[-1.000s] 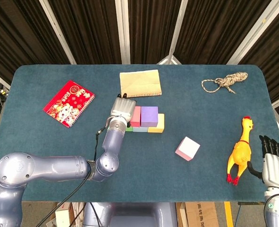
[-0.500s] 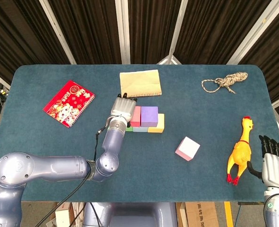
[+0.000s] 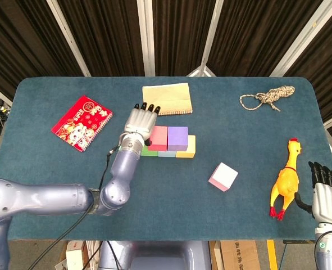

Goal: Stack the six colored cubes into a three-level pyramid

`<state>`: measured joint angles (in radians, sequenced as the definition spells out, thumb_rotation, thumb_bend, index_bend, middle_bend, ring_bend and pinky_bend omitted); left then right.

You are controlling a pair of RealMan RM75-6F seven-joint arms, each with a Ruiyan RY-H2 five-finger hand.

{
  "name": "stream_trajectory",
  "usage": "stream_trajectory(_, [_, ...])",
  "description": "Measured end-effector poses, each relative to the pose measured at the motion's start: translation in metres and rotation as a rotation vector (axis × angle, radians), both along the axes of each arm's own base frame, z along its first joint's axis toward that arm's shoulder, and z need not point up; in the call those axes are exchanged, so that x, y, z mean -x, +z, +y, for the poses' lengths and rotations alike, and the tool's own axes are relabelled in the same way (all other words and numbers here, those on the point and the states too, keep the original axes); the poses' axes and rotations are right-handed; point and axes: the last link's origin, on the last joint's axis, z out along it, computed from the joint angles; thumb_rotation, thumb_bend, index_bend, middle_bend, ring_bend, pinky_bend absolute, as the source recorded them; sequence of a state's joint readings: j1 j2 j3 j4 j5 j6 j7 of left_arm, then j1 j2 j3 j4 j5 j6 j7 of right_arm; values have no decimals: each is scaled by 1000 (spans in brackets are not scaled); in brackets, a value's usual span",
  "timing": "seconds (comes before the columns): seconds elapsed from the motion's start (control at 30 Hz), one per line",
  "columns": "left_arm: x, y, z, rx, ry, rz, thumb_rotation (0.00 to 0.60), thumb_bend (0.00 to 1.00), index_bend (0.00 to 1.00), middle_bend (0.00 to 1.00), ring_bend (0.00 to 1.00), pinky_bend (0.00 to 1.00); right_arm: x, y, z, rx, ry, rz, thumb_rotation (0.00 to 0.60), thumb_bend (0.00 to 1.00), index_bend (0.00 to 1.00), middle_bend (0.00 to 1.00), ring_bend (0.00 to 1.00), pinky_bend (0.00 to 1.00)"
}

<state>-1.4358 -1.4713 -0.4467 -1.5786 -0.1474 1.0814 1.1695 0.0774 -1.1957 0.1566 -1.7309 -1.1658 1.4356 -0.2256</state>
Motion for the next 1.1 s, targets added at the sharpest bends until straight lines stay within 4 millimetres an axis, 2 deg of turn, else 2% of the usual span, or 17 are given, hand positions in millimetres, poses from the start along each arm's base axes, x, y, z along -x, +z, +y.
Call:
stream_trajectory(0.2, [19, 35, -8, -2, -16, -37, 600, 261, 74, 116, 0, 88, -2, 0, 1, 3, 5, -3, 600, 340, 86, 88, 0, 0])
stream_trajectory(0.37, [54, 74, -12, -70, -7, -95, 600, 261, 108, 158, 8, 89, -4, -4, 1, -9, 17, -6, 600, 340, 104, 89, 0, 0])
stream_trajectory(0.5, [83, 87, -22, -83, -9, -120, 600, 261, 121, 164, 9, 89, -7, -6, 0, -13, 27, -12, 600, 341, 104, 89, 0, 0])
stream_trajectory(0.53, [96, 89, -25, -84, -3, -112, 600, 261, 123, 164, 9, 89, -8, -7, -2, -17, 35, -17, 600, 341, 104, 88, 0, 0])
stream_trajectory(0.67, [133, 91, -38, -74, 10, -96, 600, 262, 124, 163, 9, 89, -18, -8, -10, -39, 68, -36, 600, 341, 104, 88, 0, 0])
stream_trajectory(0.87, [161, 87, -57, -51, -22, -117, 600, 262, 124, 157, 9, 89, -41, -8, -30, -116, 124, -39, 600, 340, 104, 88, 0, 0])
stream_trajectory(1.1, [188, 74, -80, -6, -19, -134, 600, 262, 126, 141, 9, 89, -74, -22, -53, -245, 155, -24, 600, 341, 104, 89, 0, 0])
